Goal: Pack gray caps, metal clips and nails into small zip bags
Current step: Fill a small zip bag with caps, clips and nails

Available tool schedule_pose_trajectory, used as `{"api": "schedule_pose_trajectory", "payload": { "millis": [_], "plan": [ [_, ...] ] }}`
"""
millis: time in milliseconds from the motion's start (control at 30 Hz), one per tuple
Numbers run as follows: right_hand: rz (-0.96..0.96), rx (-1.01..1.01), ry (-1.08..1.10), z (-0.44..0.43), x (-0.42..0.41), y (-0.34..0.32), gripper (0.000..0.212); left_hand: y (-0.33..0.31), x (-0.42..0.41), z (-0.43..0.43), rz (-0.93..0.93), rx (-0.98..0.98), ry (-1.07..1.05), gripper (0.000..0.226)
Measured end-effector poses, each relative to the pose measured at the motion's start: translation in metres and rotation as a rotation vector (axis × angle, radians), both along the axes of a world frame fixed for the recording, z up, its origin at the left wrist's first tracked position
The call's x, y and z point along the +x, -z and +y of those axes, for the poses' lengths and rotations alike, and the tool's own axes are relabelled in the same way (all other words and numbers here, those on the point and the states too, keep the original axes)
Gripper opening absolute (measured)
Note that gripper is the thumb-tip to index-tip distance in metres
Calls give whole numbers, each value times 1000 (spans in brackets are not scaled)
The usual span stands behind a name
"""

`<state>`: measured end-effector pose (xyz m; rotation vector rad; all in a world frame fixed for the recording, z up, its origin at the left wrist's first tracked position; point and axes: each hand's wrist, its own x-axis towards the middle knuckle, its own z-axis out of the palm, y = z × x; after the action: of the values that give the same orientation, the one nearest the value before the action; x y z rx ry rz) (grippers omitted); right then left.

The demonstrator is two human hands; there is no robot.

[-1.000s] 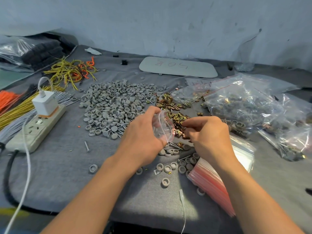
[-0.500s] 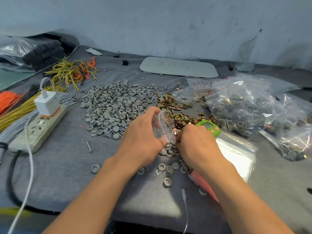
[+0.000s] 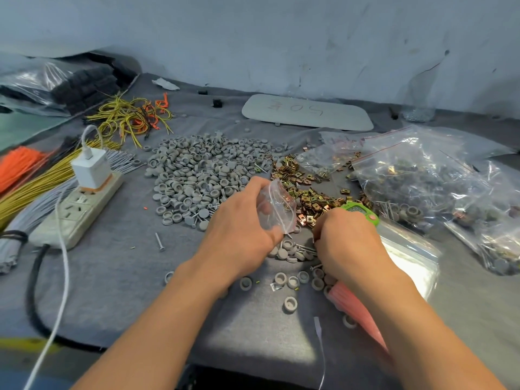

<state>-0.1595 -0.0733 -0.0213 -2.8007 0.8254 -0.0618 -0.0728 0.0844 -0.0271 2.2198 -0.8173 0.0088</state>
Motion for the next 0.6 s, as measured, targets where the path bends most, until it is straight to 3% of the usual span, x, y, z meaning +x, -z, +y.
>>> {"api": "schedule_pose_trajectory", "payload": {
  "millis": [233,300,433,600],
  "plan": [
    [-78,-1,-63,0,0,7,12,0,0,0,-15,13,-11,62],
    [-300,160,-56,0,2,9,15,-1,-1,-1,-16,18,-16,63],
    [-754,670,-83,6,7,-1,16,-2,-4,-5,1,19,-15,68],
    [-854,791,-142,16,8,-9,15,-2,-4,-6,7,12,-11,69]
  ]
}}
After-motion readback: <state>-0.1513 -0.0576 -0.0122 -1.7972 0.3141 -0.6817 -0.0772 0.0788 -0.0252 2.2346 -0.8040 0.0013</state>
